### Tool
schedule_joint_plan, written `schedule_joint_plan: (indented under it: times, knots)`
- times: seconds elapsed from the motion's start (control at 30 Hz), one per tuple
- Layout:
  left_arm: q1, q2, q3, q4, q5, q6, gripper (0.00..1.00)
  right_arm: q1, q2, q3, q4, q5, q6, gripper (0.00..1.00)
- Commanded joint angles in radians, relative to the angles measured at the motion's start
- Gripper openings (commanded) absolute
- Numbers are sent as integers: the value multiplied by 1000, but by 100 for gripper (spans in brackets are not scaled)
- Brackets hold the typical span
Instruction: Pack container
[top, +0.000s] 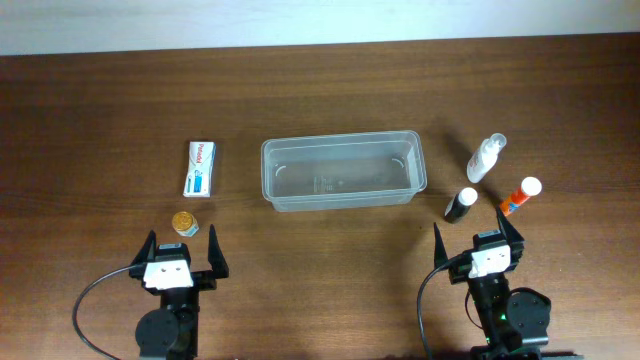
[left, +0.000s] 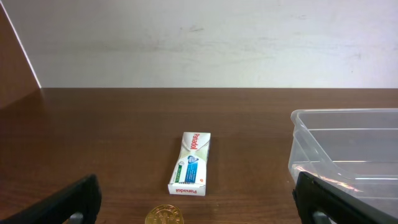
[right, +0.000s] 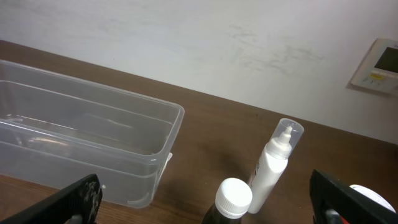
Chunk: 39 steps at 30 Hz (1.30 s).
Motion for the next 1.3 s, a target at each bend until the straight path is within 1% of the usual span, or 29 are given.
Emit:
schedule_joint_plan:
  times: [0.0, 1.07, 1.1, 1.27]
  knots:
    - [8, -14, -2, -4, -19, 18, 99, 4, -9, -5, -6, -12, -3, 98]
    - [8, -13, -2, -2, -14, 16, 99, 4, -7, -5, -6, -13, 1, 98]
    - [8, -13, -2, -2, -10, 16, 99, 4, -7, -5, -6, -13, 11, 98]
    - [8, -5, 0, -5, -3, 15, 99, 4, -6, -5, -5, -11, 173, 98]
